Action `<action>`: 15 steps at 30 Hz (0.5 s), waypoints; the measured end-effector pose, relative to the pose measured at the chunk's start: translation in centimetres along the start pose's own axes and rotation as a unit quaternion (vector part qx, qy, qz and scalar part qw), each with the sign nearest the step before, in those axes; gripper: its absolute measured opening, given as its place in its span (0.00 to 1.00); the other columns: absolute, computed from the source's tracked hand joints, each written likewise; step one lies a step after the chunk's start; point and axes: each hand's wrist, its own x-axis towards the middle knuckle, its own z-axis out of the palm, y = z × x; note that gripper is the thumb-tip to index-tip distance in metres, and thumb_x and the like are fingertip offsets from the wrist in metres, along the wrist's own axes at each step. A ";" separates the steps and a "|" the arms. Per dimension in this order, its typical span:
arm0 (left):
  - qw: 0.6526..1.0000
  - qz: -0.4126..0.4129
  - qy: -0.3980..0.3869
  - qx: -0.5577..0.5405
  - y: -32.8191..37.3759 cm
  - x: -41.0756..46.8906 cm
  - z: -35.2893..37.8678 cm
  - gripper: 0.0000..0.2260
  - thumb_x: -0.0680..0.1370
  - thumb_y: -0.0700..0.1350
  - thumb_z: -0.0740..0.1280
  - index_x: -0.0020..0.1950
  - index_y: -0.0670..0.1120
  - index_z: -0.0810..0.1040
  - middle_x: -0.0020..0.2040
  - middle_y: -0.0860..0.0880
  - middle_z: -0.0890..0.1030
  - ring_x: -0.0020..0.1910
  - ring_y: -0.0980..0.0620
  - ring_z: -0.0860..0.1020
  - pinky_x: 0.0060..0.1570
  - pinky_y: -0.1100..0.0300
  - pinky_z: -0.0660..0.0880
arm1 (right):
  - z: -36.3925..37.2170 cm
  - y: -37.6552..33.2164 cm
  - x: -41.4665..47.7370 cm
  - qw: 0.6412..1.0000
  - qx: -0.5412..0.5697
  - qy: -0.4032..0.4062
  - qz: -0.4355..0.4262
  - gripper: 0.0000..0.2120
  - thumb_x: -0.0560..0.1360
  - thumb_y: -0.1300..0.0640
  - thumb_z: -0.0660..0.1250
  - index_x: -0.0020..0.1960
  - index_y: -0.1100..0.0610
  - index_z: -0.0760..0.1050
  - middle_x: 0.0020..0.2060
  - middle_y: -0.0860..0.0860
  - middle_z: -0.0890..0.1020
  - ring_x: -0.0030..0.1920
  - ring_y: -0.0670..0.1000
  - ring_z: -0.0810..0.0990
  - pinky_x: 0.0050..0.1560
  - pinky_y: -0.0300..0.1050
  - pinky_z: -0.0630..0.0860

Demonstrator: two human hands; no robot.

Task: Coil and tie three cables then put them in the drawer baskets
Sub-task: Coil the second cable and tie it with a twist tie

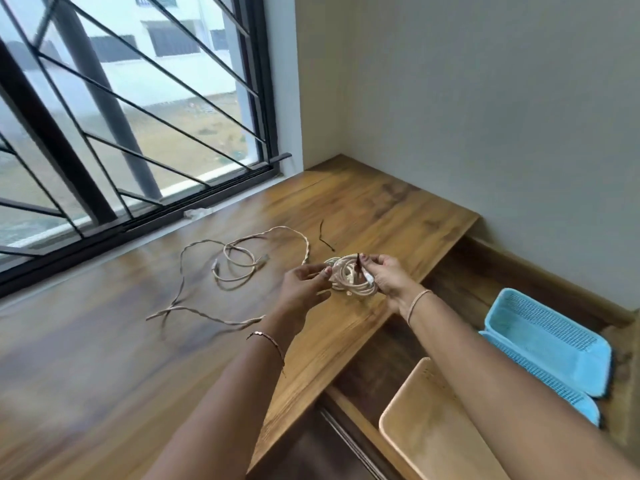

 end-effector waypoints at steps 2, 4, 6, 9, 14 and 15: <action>1.000 0.001 0.014 0.014 0.0 1.4 0.8 0.02 0.78 0.38 0.67 0.48 0.43 0.79 0.42 0.45 0.80 0.42 0.51 0.78 0.47 0.58 0.78 | -1.0 -0.2 2.0 0.999 -0.024 0.041 -0.012 0.06 0.78 0.59 0.66 0.42 0.58 0.74 0.38 0.53 0.80 0.36 0.47 0.78 0.33 0.33 0.76; 0.999 0.002 0.026 0.031 0.0 2.7 1.4 0.05 0.77 0.37 0.67 0.53 0.39 0.79 0.42 0.44 0.80 0.41 0.51 0.78 0.44 0.60 0.78 | -1.6 -0.2 3.9 0.996 -0.039 0.075 -0.020 0.09 0.78 0.58 0.66 0.39 0.57 0.74 0.36 0.51 0.78 0.36 0.46 0.76 0.32 0.30 0.73; 0.998 0.007 0.039 0.041 -0.1 3.9 1.7 0.08 0.77 0.36 0.67 0.55 0.37 0.79 0.41 0.44 0.79 0.40 0.51 0.77 0.45 0.59 0.78 | -2.1 -0.3 5.3 0.995 -0.028 0.097 -0.016 0.10 0.78 0.59 0.66 0.38 0.57 0.73 0.34 0.51 0.77 0.34 0.46 0.74 0.29 0.31 0.72; 0.996 0.026 0.051 0.073 -0.1 5.8 1.9 0.06 0.77 0.36 0.68 0.52 0.39 0.80 0.40 0.45 0.79 0.40 0.51 0.77 0.43 0.60 0.77 | -2.9 -0.3 7.4 0.993 -0.021 0.120 0.008 0.11 0.78 0.58 0.66 0.37 0.57 0.73 0.34 0.52 0.77 0.33 0.48 0.75 0.34 0.40 0.73; 0.990 0.047 0.081 0.107 0.2 8.3 2.2 0.07 0.76 0.35 0.68 0.53 0.38 0.81 0.37 0.48 0.79 0.35 0.55 0.77 0.38 0.64 0.77 | -4.0 0.3 10.6 0.986 -0.026 0.161 0.027 0.07 0.78 0.57 0.66 0.46 0.61 0.76 0.35 0.54 0.77 0.33 0.49 0.75 0.33 0.40 0.72; 0.990 0.048 0.079 0.108 0.3 8.6 2.2 0.06 0.76 0.35 0.68 0.53 0.39 0.81 0.37 0.48 0.79 0.35 0.55 0.77 0.36 0.65 0.77 | -4.1 0.4 11.0 0.985 -0.027 0.168 0.029 0.07 0.78 0.57 0.65 0.47 0.61 0.76 0.35 0.53 0.77 0.33 0.49 0.74 0.33 0.40 0.71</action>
